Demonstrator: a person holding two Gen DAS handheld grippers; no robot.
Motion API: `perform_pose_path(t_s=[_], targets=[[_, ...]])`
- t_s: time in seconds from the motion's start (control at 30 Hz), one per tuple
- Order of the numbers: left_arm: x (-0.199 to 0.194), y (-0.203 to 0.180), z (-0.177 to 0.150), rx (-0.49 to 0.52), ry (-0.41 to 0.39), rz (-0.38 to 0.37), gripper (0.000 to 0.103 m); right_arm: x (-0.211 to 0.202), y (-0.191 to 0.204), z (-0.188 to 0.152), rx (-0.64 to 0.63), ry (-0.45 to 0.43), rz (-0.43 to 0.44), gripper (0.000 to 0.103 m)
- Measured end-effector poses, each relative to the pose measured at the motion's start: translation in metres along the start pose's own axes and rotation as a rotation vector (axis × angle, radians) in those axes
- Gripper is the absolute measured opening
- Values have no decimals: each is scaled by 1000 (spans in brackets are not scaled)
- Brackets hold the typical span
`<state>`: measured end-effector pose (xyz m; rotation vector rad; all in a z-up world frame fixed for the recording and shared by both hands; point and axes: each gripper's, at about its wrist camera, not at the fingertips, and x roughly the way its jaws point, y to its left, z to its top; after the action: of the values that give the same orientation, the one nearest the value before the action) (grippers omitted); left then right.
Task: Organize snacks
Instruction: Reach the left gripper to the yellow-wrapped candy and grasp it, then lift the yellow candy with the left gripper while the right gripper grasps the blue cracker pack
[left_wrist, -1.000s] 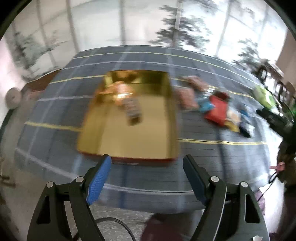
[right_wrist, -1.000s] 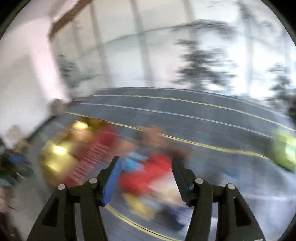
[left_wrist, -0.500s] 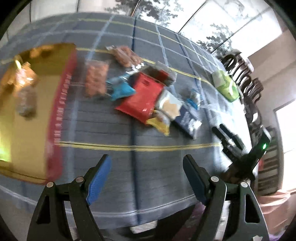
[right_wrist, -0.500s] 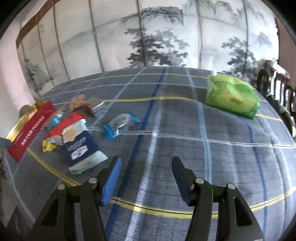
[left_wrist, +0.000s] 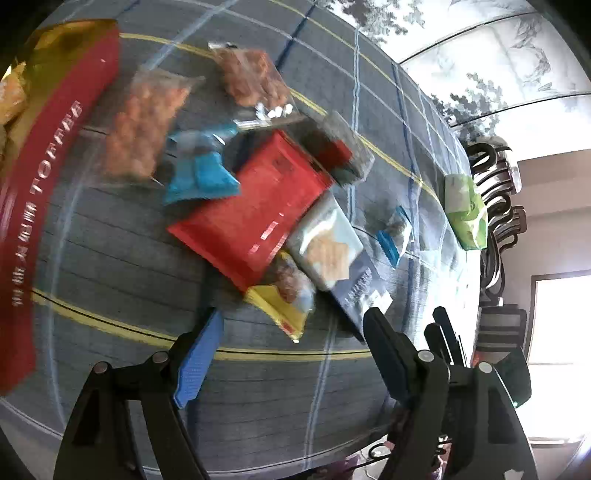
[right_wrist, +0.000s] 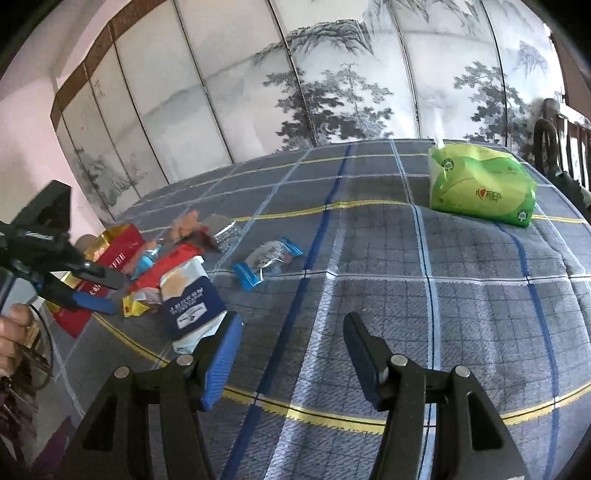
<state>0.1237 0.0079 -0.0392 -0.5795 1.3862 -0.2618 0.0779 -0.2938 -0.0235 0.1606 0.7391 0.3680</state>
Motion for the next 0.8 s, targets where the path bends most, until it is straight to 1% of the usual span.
perform_pose_path(t_s=[0.07, 0.17, 0.2, 0.23, 0.27, 0.33, 0.4, 0.47, 0.53, 0.57, 0.6, 0.63, 0.7, 0.73, 0.8], targets=[[4, -4, 0, 0, 2, 11, 70, 0, 0, 0, -2, 1, 12, 59], [8, -5, 3, -16, -10, 14, 57, -2, 0, 0, -3, -6, 26, 59], [12, -4, 4, -30, -3, 5, 44, -2, -1, 1, -2, -9, 30, 59], [14, -2, 4, -51, 6, 4, 28, -3, -1, 0, -1, -13, 35, 59], [18, 0, 4, -73, 9, 16, 20, -3, -2, 1, -1, -14, 38, 59], [17, 5, 1, -106, -5, -3, 18, -4, -2, 1, -1, -16, 43, 60], [12, 9, -5, -130, -33, 1, 17, -4, -2, 2, 0, -17, 48, 60], [3, 8, -13, -121, -61, 11, 17, -4, -3, 1, -1, -19, 51, 60], [-8, 3, -24, -68, -86, 27, 17, -5, -3, 1, -3, -20, 55, 60], [-15, -2, -31, -27, -96, 37, 17, -5, -2, 1, -10, -16, 60, 60], [-18, -4, -35, -1, -104, 47, 17, -3, 1, 1, -30, -1, 74, 60], [-26, -8, -45, 45, -120, 67, 17, -2, 6, 1, -57, 11, 88, 60], [-32, -14, -56, 103, -132, 89, 17, 0, 18, 2, -120, 34, 123, 60], [-34, -15, -60, 118, -135, 95, 17, 5, 28, 4, -166, 59, 144, 60], [-39, -14, -68, 146, -148, 109, 17, 12, 40, 7, -206, 85, 170, 60]])
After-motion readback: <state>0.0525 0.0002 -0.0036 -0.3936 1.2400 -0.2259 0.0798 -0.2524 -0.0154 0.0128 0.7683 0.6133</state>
